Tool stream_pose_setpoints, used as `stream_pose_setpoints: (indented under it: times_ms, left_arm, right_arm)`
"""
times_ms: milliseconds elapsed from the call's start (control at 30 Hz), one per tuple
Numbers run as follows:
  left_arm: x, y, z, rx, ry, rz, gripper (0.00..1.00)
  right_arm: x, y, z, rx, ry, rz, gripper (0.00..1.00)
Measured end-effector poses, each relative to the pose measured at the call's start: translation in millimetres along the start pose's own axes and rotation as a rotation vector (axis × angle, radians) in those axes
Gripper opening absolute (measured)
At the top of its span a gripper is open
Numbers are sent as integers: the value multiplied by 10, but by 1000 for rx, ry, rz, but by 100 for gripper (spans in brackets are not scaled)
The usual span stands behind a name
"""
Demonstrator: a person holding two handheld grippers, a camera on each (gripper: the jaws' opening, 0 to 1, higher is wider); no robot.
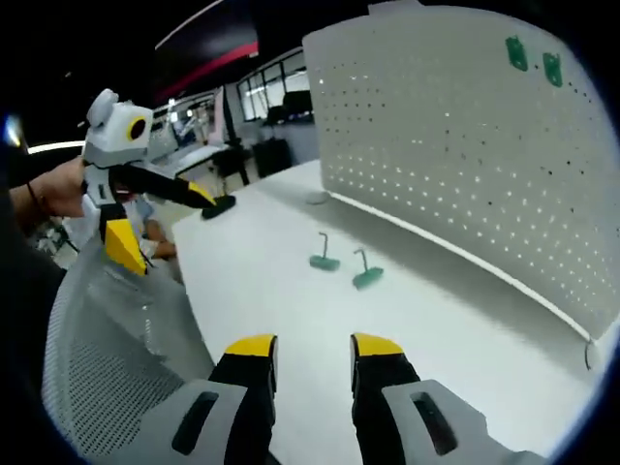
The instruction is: Insert the hook assembly into the mounting plate slot until the hook locks in place.
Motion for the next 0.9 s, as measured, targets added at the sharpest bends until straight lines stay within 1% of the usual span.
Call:
stream_pose_setpoints:
  times_ms: [200,333,400,467,533,567,633,700,800,867,900]
  left_arm:
    - [41,-18,-1,-6,-10,3,100]
    - [47,-48,3,-12,-14,0,100]
    - [44,-69,2,-18,-16,-4,100]
    - [35,-91,-4,-21,-16,-8,100]
    - [26,-116,-13,-21,-16,-16,100]
    - [23,-122,-16,-21,-16,-16,100]
    - [25,-143,-18,-22,-18,-19,100]
    - [28,-162,-13,-24,-20,-22,100]
    - [58,-181,18,-50,-25,-25,100]
    - [76,-166,41,-61,-29,-21,99]
    - [79,-155,46,-61,-28,-21,99]
  right_arm:
    - [318,211,-180,-78,-24,-54,26]
    - [504,383,-243,-123,-55,-70,24]
    - [594,470,-296,-135,-56,-72,23]
    - [679,581,-359,-191,-25,-55,18]
    - [758,629,-345,-165,-43,-60,14]
    - [788,627,-342,-153,-45,-71,14]
    - [862,640,-337,-161,-60,-80,14]
    - [944,650,-314,-191,-80,-97,14]
    - [1043,690,-282,-190,-104,-112,14]
    - [1096,734,-301,-183,-88,-99,14]
    - [1135,746,-287,-174,-98,-104,14]
Point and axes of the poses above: the point that each gripper's makers call its tool centre point, and the gripper's own axes: x roughly forward along the fingers, y roughly to its right, z roughly out of its underside, the point moved 3 cm from there along -x, roughly backward along the fingers, and after that the axes turned 7 degrees about y, right-handed, at the moved point
